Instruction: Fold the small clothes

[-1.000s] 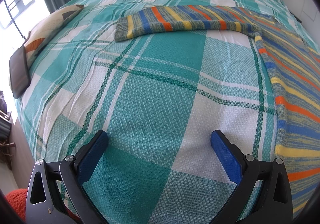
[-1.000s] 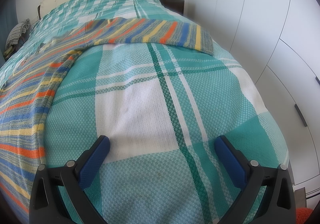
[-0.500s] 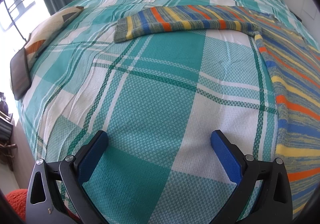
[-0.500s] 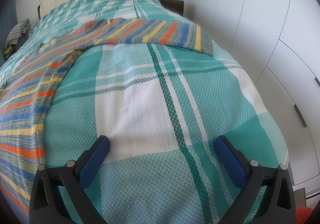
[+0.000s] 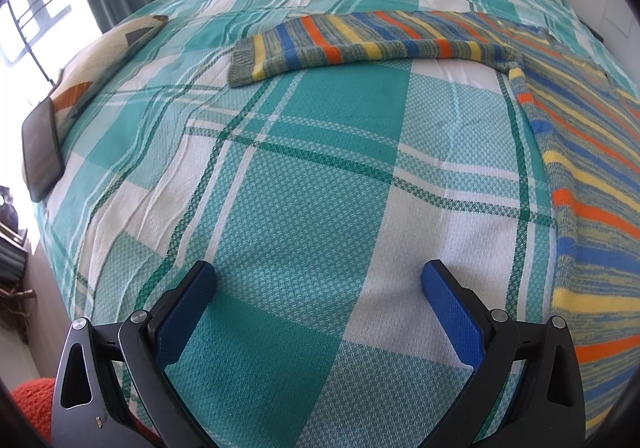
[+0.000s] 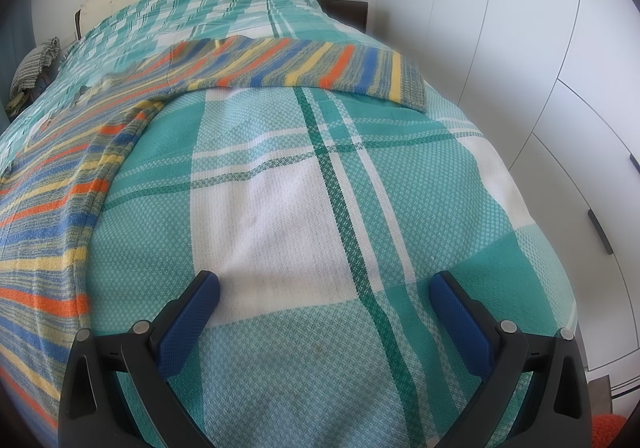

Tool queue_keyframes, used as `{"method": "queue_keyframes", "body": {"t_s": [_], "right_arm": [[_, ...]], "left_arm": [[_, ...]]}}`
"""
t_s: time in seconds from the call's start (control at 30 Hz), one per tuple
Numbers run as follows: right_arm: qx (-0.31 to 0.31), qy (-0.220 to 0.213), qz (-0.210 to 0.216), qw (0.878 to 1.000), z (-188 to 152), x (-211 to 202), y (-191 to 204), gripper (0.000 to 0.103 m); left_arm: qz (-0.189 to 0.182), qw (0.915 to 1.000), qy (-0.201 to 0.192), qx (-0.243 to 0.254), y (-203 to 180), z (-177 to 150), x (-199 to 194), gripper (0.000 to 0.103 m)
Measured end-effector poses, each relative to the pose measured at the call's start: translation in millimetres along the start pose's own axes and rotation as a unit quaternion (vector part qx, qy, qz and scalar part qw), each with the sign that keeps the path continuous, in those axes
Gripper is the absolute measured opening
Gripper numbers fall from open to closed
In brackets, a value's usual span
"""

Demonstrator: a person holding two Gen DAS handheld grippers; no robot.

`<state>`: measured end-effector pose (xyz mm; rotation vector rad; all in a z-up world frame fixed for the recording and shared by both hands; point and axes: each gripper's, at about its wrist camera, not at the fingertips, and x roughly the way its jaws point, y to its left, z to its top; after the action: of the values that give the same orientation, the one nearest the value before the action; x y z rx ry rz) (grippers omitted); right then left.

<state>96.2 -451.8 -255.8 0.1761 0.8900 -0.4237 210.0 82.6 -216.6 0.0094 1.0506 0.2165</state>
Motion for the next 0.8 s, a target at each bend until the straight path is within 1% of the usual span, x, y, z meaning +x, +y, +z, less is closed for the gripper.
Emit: {"method": "queue_keyframes", "body": {"t_s": [0.8], "right_arm": [[0.000, -0.002, -0.002, 1.000, -0.7, -0.1, 1.6, 0.103]], "left_arm": [[0.001, 1.0000, -0.001, 0.000, -0.9, -0.3, -1.1, 0.103]]}}
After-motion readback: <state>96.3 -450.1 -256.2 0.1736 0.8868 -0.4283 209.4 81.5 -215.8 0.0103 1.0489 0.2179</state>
